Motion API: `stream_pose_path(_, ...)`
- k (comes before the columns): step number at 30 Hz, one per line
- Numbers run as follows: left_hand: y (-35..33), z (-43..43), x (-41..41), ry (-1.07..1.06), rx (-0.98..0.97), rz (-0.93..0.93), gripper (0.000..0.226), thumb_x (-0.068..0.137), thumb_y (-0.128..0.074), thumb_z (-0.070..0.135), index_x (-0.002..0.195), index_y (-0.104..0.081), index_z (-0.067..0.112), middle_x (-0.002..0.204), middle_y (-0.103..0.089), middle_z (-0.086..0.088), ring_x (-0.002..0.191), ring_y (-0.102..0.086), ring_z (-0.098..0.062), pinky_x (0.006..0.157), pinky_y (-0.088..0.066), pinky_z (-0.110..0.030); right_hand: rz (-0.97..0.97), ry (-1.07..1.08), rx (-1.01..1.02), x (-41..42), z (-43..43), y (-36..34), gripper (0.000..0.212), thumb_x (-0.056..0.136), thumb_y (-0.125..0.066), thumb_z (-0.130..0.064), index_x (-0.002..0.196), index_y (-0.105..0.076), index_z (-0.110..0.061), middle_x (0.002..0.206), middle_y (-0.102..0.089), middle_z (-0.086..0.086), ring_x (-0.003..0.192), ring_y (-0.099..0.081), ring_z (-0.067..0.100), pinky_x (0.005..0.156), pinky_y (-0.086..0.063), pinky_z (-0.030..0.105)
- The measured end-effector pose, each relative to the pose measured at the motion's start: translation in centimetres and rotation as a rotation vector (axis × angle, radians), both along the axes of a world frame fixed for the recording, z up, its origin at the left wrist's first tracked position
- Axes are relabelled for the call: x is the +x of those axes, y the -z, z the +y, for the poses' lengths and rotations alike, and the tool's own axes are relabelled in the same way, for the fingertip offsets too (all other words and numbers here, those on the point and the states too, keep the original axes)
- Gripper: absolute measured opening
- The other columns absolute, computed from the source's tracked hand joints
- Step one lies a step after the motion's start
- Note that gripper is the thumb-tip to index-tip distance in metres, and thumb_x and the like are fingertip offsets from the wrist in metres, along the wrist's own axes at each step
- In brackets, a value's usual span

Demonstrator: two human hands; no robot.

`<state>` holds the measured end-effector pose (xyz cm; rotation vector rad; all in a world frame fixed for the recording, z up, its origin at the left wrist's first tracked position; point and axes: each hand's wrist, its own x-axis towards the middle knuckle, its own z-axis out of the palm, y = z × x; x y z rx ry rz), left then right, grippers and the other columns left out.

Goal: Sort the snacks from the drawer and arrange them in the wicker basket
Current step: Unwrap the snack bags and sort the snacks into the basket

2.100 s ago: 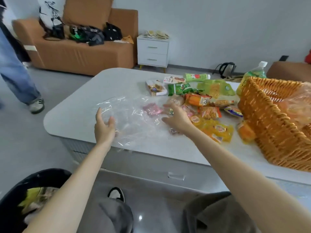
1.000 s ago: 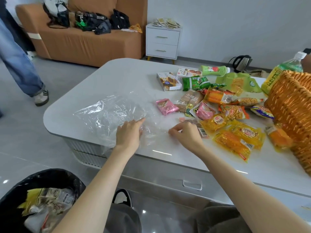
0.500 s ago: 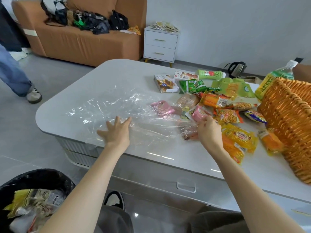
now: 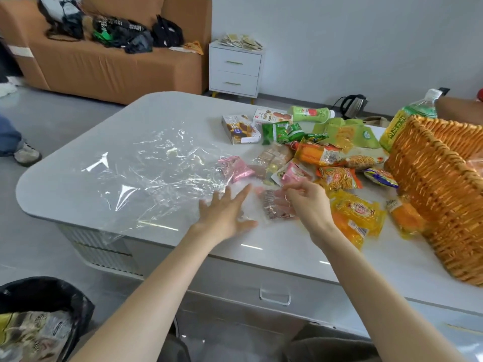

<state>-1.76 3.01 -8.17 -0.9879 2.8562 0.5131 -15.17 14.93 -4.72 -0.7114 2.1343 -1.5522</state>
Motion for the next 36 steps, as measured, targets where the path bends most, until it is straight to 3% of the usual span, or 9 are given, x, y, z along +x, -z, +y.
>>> stream_pose_path(4,-0.5,0.1,-0.5,-0.047,-0.023,0.106,0.071,0.092,-0.056,0.045,0.151,-0.018,0.030,0.141,-0.045,-0.010,0.127,-0.045,-0.032,0.102,-0.038,-0.049,-0.071,-0.004,0.017,-0.8,0.4,0.2,0.018,0.093,-0.049,-0.001,0.097,-0.066,-0.008,0.090,-0.074,0.005,0.074,-0.072,0.013,0.059,-0.056,0.020)
stream_pose_path(8,-0.7,-0.9,-0.5,-0.114,0.142,0.195,0.060,0.095,-0.054,0.035,0.149,-0.028,0.030,0.145,-0.045,-0.010,0.132,-0.044,-0.030,0.105,-0.038,-0.044,-0.097,-0.019,0.038,-1.3,0.5,0.1,0.011,0.089,-0.057,-0.004,0.082,-0.064,-0.010,0.088,-0.074,0.010,0.078,-0.073,0.022,0.072,-0.061,0.035)
stream_pose_path(12,-1.6,-0.8,-1.3,-0.131,0.445,0.257,0.070,0.090,-0.045,0.054,0.151,-0.021,0.031,0.155,-0.027,0.004,0.143,-0.027,-0.021,0.116,-0.021,-0.047,-0.111,-0.096,0.050,-1.4,0.1,0.0,0.011,0.085,-0.066,-0.005,0.080,-0.056,-0.008,0.087,-0.074,0.010,0.088,-0.072,0.026,0.086,-0.056,0.049)
stream_pose_path(17,-3.1,1.0,-2.1,-0.269,0.538,0.420,0.104,0.054,-0.036,0.099,0.142,-0.033,0.045,0.150,-0.035,0.010,0.138,-0.035,-0.020,0.112,-0.026,-0.052,-0.161,-0.292,-0.024,-0.9,0.2,-0.6,0.026,0.085,-0.053,0.017,0.079,-0.048,-0.008,0.096,-0.074,0.013,0.097,-0.070,0.029,0.080,-0.055,0.038)
stream_pose_path(19,-3.2,1.4,-2.2,-0.349,0.490,0.444,0.098,0.061,-0.044,0.093,0.141,-0.036,0.037,0.147,-0.041,0.004,0.135,-0.038,-0.022,0.111,-0.029,-0.046,-0.194,-0.335,-0.040,-0.9,0.4,-0.8,0.031,0.084,-0.052,0.021,0.078,-0.045,-0.009,0.102,-0.072,0.019,0.100,-0.069,0.031,0.084,-0.054,0.040)
stream_pose_path(22,-3.6,1.6,-2.2,-0.338,0.479,0.480,0.051,0.083,-0.054,0.067,0.126,-0.049,0.040,0.132,-0.053,0.004,0.129,-0.046,-0.023,0.102,-0.036,-0.030,-0.245,-0.362,-0.069,-0.9,0.7,-0.8,0.034,0.084,-0.051,0.023,0.079,-0.043,-0.010,0.105,-0.070,0.023,0.095,-0.071,0.029,0.087,-0.054,0.044)
stream_pose_path(26,-3.4,1.2,-1.9,-0.317,0.491,0.472,0.074,0.082,-0.056,0.065,0.137,-0.038,0.018,0.136,-0.050,-0.001,0.119,-0.051,-0.020,0.092,-0.043,-0.032,-0.325,-0.342,-0.091,-0.8,1.1,-1.0,0.033,0.084,-0.050,0.024,0.085,-0.043,-0.008,0.101,-0.071,0.022,0.081,-0.072,0.023,0.062,-0.060,0.028)
stream_pose_path(31,-3.3,0.9,-1.2,-0.261,0.505,0.526,0.032,0.091,-0.052,0.051,0.099,-0.051,0.019,0.124,-0.059,-0.005,0.104,-0.059,-0.017,0.080,-0.042,-0.028,-0.421,-0.251,-0.165,-0.6,1.0,-1.5,0.031,0.085,-0.050,0.022,0.092,-0.045,-0.008,0.099,-0.072,0.019,0.081,-0.072,0.022,0.069,-0.058,0.027)
stream_pose_path(36,-3.0,0.3,-1.0,-0.342,0.549,0.750,0.036,0.096,-0.050,0.043,0.076,-0.060,0.014,0.080,-0.064,0.000,0.079,-0.061,-0.014,0.075,-0.045,-0.029,-0.318,-0.238,-0.083,-0.6,0.8,-1.5,0.023,0.089,-0.056,0.010,0.105,-0.052,-0.006,0.104,-0.073,0.012,0.091,-0.071,0.023,0.082,-0.059,0.037)
